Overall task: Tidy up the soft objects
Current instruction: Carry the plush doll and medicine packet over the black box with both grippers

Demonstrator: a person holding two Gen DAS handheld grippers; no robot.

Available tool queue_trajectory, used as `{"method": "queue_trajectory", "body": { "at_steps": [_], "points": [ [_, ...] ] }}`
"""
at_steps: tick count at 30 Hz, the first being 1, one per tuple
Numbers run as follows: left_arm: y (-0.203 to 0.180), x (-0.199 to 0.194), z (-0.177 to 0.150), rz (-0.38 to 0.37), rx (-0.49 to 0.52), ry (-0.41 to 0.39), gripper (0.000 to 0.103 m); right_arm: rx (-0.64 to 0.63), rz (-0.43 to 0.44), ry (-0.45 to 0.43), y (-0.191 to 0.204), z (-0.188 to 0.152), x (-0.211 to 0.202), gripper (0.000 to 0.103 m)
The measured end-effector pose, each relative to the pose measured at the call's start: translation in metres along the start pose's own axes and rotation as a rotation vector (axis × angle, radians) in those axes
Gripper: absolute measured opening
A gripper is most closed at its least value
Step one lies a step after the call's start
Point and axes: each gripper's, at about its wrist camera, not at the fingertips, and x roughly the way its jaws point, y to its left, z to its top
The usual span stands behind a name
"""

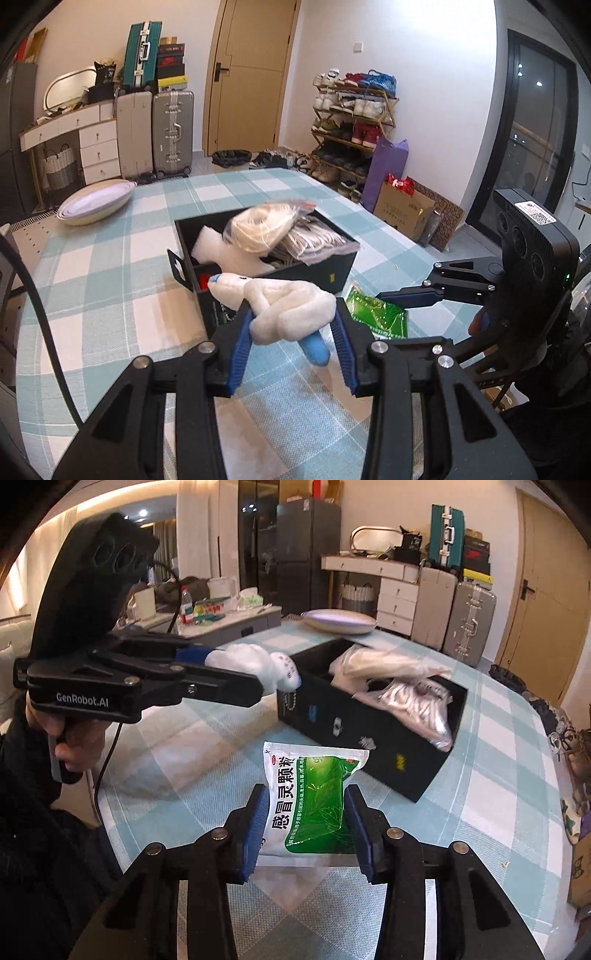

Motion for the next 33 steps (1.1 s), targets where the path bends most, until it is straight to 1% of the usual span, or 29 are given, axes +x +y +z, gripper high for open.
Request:
{"method": "queue_trajectory", "body": {
  "at_steps": [3,5,11,14,18,22,26,33],
  "points": [
    [-0.001,-0.004,0.004,0.036,0.016,-0.03,0.04,0.028,-0.023,-0.046,-0.005,0.004,-0.005,0.043],
    [0.001,-0.006,0.006,0.043,0.013,-0.04,0.04,0.05,-0.046,-0.074,-0.01,0.006,-0.009,0.043],
    [0.008,-0.006,0.015,0.091,0.01,-0.074,0.04,0.106,-0.079,-0.14,-0.021,0.017,-0.02,0.043],
    [0.011,-0.002,0.021,0.123,0.005,-0.093,0.04,0.146,-0.104,-0.184,-0.026,0.022,-0.025,0.043],
    [0.011,0.009,0.027,0.167,0.02,-0.107,0.04,0.181,-0.132,-0.22,-0.034,0.032,-0.028,0.043],
    [0.013,0.021,0.031,0.201,0.037,-0.11,0.04,0.195,-0.14,-0.23,-0.038,0.04,-0.025,0.043],
    [0.02,0.032,0.034,0.2,0.023,-0.096,0.04,0.19,-0.144,-0.217,-0.04,0.049,-0.016,0.043],
    [0.028,0.053,0.038,0.212,0.01,-0.071,0.04,0.206,-0.182,-0.178,-0.051,0.059,0.007,0.043]
  ]
}}
